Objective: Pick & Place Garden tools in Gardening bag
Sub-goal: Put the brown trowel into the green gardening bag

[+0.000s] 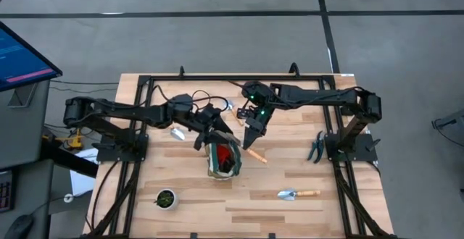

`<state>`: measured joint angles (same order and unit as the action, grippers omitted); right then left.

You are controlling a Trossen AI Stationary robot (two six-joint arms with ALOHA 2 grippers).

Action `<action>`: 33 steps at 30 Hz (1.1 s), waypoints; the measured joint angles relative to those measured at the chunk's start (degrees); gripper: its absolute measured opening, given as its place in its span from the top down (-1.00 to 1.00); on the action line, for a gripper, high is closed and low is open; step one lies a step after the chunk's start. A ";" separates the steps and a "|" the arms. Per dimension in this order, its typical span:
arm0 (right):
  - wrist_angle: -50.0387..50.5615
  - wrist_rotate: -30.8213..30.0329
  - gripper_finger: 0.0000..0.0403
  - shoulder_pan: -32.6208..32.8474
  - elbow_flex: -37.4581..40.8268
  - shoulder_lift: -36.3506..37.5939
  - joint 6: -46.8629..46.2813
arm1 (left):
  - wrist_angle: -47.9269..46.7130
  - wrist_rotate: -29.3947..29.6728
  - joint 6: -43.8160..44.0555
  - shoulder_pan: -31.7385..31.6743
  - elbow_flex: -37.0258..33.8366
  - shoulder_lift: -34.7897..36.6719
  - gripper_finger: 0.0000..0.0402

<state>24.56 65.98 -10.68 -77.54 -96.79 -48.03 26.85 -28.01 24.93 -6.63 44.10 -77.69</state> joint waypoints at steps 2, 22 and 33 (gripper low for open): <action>0.02 0.00 0.74 0.04 0.00 -0.02 0.04 | 0.32 0.01 0.00 0.00 0.00 0.00 -0.13; -2.68 -0.04 0.74 0.04 0.02 -0.02 -0.42 | 0.76 -0.87 1.03 0.20 0.00 0.00 0.01; -5.09 -0.07 0.74 0.17 0.02 -0.02 -2.12 | 1.16 -0.78 2.27 0.17 0.00 0.00 0.37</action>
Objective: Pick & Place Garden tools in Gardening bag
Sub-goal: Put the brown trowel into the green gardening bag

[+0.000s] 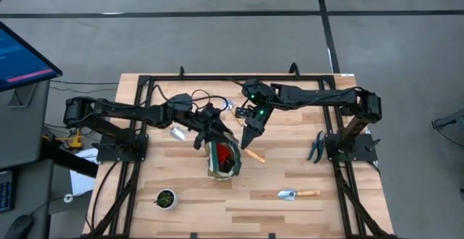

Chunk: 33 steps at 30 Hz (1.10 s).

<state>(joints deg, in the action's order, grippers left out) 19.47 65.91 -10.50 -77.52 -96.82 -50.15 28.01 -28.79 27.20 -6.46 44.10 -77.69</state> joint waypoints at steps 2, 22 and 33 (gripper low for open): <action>-0.03 -0.08 0.74 -0.02 0.00 0.00 0.11 | 0.00 0.06 0.00 0.02 0.00 0.00 0.46; -1.84 -0.95 0.28 -0.05 0.07 -0.09 6.39 | 1.02 -1.34 0.28 0.55 0.00 0.09 0.99; 6.36 0.44 -0.15 -5.40 0.04 7.33 8.70 | 1.48 -1.55 1.25 0.52 0.00 0.09 0.99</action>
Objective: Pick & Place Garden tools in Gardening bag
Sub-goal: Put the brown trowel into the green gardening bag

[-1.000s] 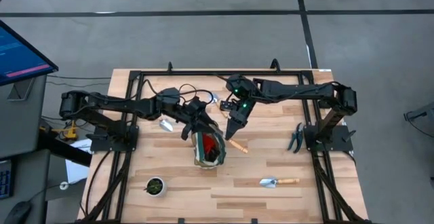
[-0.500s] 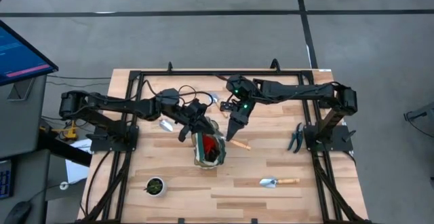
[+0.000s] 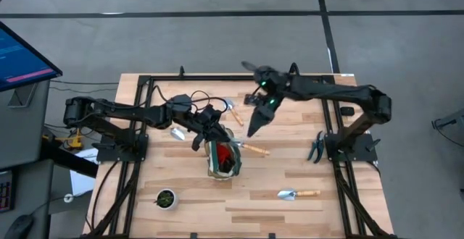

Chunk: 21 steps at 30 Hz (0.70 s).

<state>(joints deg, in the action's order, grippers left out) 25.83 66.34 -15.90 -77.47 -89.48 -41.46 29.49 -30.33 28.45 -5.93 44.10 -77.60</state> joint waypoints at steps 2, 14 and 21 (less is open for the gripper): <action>4.51 -0.64 -0.15 -1.89 -0.02 3.22 2.69 | 0.17 0.46 0.48 -0.02 0.00 0.02 0.99; 21.76 -36.76 -0.07 -6.69 -0.02 29.84 18.08 | 2.42 26.75 0.65 -1.14 -0.02 12.27 0.99; 9.93 -53.03 -0.10 -3.08 -0.04 35.99 18.84 | 15.25 30.61 3.74 -1.51 0.01 15.79 0.99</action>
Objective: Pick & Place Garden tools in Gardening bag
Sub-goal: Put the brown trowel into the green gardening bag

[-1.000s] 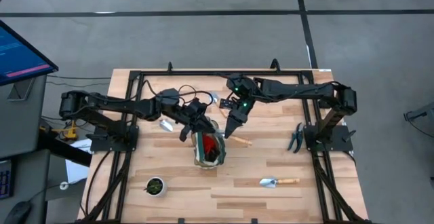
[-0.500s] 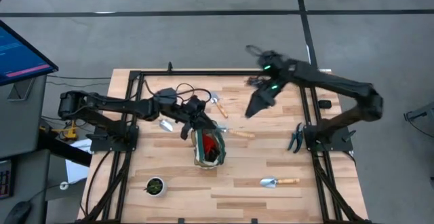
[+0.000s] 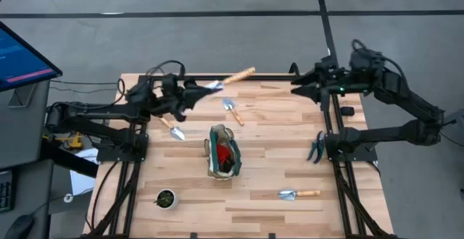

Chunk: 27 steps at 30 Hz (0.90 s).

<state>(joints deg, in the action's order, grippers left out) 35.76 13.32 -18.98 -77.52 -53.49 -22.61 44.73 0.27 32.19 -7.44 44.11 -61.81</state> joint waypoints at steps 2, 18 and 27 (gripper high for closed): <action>-5.84 -3.24 -0.10 1.35 0.00 -0.86 1.24 | 6.20 0.05 1.09 0.00 0.01 -0.45 0.99; -51.63 -3.75 -0.10 3.57 0.02 -23.84 3.73 | 16.83 5.77 -0.77 0.02 0.01 -3.60 0.99; -70.17 -1.67 -0.16 2.30 -0.20 -31.23 0.20 | 17.31 6.79 -5.10 0.02 0.01 -3.60 0.99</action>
<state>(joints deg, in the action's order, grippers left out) -34.41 11.64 -16.68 -77.72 -84.72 -22.41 62.04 7.07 27.09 -7.42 44.12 -65.41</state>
